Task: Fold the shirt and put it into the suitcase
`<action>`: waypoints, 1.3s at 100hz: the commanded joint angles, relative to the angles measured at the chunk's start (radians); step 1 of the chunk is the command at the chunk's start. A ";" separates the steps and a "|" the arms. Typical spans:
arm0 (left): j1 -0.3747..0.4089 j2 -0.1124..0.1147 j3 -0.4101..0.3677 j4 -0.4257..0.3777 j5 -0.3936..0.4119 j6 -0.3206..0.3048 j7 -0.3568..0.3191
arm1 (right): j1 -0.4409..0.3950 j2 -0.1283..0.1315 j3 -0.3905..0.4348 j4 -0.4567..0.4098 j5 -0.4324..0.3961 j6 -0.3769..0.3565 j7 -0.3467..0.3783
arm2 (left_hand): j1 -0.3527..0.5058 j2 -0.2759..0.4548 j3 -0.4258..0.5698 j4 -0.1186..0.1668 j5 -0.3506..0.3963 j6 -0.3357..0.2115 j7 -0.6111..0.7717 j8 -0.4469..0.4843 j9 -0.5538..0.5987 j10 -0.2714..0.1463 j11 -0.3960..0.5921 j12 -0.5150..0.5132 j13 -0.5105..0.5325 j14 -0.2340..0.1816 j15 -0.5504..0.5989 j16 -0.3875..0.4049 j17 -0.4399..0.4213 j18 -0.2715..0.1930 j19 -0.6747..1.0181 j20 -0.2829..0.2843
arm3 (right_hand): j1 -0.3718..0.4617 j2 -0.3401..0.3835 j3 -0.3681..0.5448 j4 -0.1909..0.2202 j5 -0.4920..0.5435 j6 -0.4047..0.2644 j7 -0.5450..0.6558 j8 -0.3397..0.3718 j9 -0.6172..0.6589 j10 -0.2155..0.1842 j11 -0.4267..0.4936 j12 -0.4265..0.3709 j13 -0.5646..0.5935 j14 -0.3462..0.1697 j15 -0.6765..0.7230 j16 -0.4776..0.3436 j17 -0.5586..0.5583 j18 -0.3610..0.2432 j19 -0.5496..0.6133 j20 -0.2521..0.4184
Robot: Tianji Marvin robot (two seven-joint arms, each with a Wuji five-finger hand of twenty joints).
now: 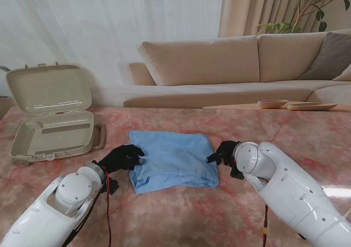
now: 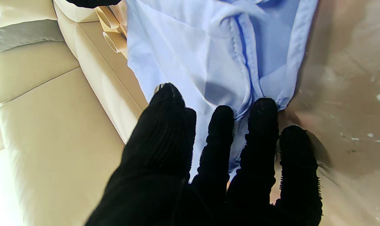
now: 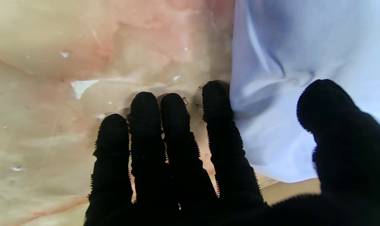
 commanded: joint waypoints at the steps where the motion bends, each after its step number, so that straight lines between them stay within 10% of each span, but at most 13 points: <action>1: 0.006 -0.003 0.004 0.005 -0.001 0.002 -0.001 | 0.001 -0.004 -0.010 0.011 0.016 0.012 0.009 | 0.030 0.036 -0.026 0.018 0.014 0.007 0.001 -0.007 0.005 0.000 0.013 0.000 -0.009 0.024 0.001 0.001 -0.010 0.022 0.003 0.000 | -0.045 0.008 -0.020 0.028 0.010 0.015 -0.002 0.009 -0.019 0.026 0.037 0.028 -0.009 0.019 0.032 0.033 -0.006 0.038 0.048 0.001; 48: 0.013 -0.004 0.003 0.006 -0.005 0.003 0.001 | 0.071 -0.021 -0.116 0.054 0.132 0.087 -0.006 | 0.033 0.034 -0.026 0.019 0.013 0.008 0.001 -0.007 0.006 0.000 0.014 0.002 -0.010 0.025 0.002 0.001 -0.010 0.023 0.003 0.001 | 0.067 -0.020 0.001 0.034 0.029 -0.012 0.069 0.069 -0.021 0.012 0.126 0.121 -0.009 0.020 0.047 0.054 -0.001 0.056 0.068 0.002; 50: 0.013 -0.004 0.003 0.005 -0.004 0.003 0.001 | 0.073 -0.022 -0.118 0.055 0.135 0.089 -0.007 | 0.032 0.034 -0.026 0.018 0.015 0.008 0.002 -0.007 0.007 0.000 0.014 0.002 -0.009 0.026 0.002 0.001 -0.010 0.023 0.003 0.001 | 0.072 -0.021 0.007 0.033 0.027 -0.018 0.084 0.083 -0.020 0.009 0.131 0.127 -0.009 0.018 0.049 0.054 0.038 0.040 0.094 0.014; 53: 0.014 -0.004 0.002 0.005 -0.004 0.003 0.002 | 0.076 -0.023 -0.122 0.057 0.138 0.092 -0.009 | 0.033 0.033 -0.026 0.019 0.014 0.009 0.001 -0.007 0.006 0.001 0.014 0.002 -0.009 0.025 0.002 0.001 -0.010 0.023 0.003 0.001 | 0.079 -0.021 0.017 0.030 0.023 -0.023 0.097 0.101 -0.020 0.005 0.135 0.136 -0.010 0.015 0.050 0.053 0.412 -0.184 0.229 0.017; 61: 0.014 -0.005 0.002 0.007 -0.003 0.001 0.005 | 0.083 -0.027 -0.129 0.063 0.144 0.097 -0.017 | 0.034 0.033 -0.025 0.019 0.015 0.007 0.003 -0.007 0.006 0.002 0.013 0.002 -0.009 0.024 0.002 0.001 -0.011 0.023 0.003 0.001 | 0.127 -0.036 0.040 -0.010 -0.005 -0.053 0.234 0.109 -0.003 -0.009 0.162 0.157 -0.001 0.008 0.057 0.050 0.581 -0.219 0.078 0.105; 88: 0.012 -0.008 0.009 0.014 -0.012 0.001 0.011 | 0.094 -0.043 -0.137 0.077 0.185 0.111 -0.047 | 0.033 0.032 -0.026 0.018 0.016 0.007 0.005 -0.008 0.005 0.000 0.013 0.002 -0.009 0.025 0.002 0.001 -0.011 0.022 0.003 0.001 | 0.296 0.023 0.069 -0.052 -0.093 -0.081 0.603 0.050 0.046 -0.032 0.220 0.185 0.014 -0.010 0.080 0.048 0.597 -0.220 0.007 0.208; 130: 0.061 -0.011 -0.048 -0.053 0.018 0.027 0.055 | 0.008 -0.070 -0.017 0.020 0.215 0.078 -0.147 | 0.032 0.035 -0.027 0.018 0.017 0.006 0.004 -0.009 0.005 0.001 0.012 -0.001 -0.010 0.025 0.000 0.000 -0.011 0.022 0.002 0.001 | 0.264 -0.115 0.360 0.059 -0.024 -0.050 0.714 0.113 0.122 -0.017 0.265 0.239 0.060 -0.009 0.155 0.070 0.584 -0.171 0.024 0.255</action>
